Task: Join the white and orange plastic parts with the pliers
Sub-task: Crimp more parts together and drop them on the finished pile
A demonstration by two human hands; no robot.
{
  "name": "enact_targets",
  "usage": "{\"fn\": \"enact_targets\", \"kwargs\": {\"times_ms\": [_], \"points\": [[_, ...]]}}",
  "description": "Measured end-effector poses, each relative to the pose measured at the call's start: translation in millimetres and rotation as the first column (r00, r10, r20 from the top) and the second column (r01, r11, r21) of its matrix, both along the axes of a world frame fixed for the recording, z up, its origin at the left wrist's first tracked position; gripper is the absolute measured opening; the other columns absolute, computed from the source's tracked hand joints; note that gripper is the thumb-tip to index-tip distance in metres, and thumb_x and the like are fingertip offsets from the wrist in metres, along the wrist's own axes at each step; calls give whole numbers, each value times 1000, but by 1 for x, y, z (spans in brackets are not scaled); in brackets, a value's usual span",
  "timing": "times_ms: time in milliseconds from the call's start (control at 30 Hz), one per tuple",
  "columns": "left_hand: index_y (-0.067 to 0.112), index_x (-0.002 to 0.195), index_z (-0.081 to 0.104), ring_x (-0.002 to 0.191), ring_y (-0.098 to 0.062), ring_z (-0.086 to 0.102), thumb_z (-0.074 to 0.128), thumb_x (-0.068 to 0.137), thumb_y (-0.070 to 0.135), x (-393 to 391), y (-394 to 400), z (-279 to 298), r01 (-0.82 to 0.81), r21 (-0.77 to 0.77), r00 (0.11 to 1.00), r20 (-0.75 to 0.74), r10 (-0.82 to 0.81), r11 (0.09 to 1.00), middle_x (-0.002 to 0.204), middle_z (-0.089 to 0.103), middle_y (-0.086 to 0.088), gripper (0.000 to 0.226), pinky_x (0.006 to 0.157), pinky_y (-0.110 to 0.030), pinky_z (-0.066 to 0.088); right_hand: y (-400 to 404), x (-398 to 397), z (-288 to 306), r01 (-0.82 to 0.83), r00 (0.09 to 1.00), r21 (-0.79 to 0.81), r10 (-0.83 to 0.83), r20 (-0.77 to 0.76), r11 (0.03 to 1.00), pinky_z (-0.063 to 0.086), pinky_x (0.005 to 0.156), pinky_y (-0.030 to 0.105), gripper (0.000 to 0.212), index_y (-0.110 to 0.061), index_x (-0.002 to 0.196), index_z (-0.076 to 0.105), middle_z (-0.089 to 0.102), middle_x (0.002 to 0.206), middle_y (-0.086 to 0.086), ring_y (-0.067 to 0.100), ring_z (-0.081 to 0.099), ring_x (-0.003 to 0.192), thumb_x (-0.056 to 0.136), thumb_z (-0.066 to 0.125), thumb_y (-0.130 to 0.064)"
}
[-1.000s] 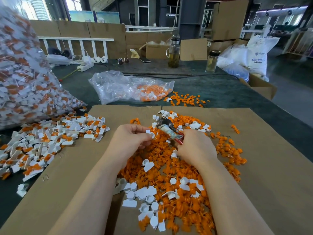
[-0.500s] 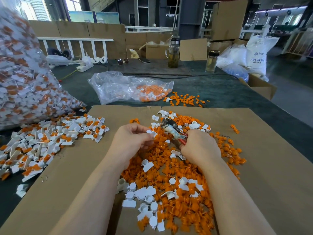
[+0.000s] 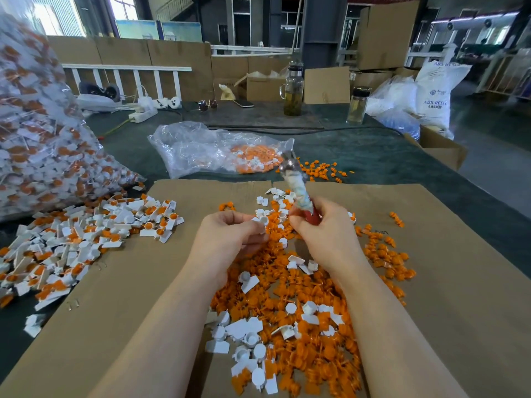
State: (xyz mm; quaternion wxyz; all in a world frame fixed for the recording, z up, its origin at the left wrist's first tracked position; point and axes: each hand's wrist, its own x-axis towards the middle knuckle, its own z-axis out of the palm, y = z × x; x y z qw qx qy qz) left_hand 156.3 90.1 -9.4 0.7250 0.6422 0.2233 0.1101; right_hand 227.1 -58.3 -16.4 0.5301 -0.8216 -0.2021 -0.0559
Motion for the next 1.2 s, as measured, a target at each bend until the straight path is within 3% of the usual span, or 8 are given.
{"fn": "enact_targets", "kwargs": {"times_ms": [100,267,367,500,733,1033,1200], "points": [[4,84,66,72,-19,75,72,83,-1,1,-3,0,-10,-84,1000,29,13,996,74,75,-15,7,60,-24,59,4,-8,4,-79,996,184,83,-13,980,45,64,4,21,-35,81,62,66,79,-24,-9,60,79,88,68,-16],[0,84,68,66,-16,74,73,82,-1,1,-7,1,2,-161,997,72,10,987,70,74,-15,6,55,-21,56,8,-12,4,-131,991,214,122,56,968,44,70,3,22,-37,85,64,67,82,-26,-8,62,85,88,69,-16],[0,86,69,67,-17,74,76,80,2,1,-10,1,2,-164,996,89,13,986,73,74,-16,10,56,-21,56,11,-12,1,-93,994,179,80,78,979,45,70,5,11,-28,93,68,68,84,-16,-4,63,85,87,70,-19],[1,86,70,67,-17,74,77,79,2,0,-13,2,-11,-171,992,121,32,985,73,74,-17,9,56,-21,56,11,-10,-3,-8,994,123,-6,108,992,43,67,3,14,-20,102,69,67,87,-15,-4,62,84,88,70,-23],[-2,90,72,68,-19,74,77,80,2,-1,-17,3,-46,-75,978,199,60,996,77,75,-17,12,60,-23,58,13,-12,-3,37,988,79,-49,148,996,40,63,1,13,-29,98,60,62,83,-20,-14,57,85,89,69,-33],[3,87,75,72,-22,75,80,78,6,-2,-23,2,-110,48,960,264,94,993,76,76,-12,11,63,-24,59,15,-14,-4,92,981,81,-104,164,992,47,63,8,16,-23,101,64,62,83,-18,-3,61,79,89,69,-31],[7,83,75,72,-24,74,82,77,6,-1,-25,2,-169,129,957,259,131,977,72,75,-9,9,68,-30,62,15,-14,-2,93,981,52,-100,166,994,55,72,24,19,-21,107,67,68,89,-11,5,64,85,89,70,-26]]}}
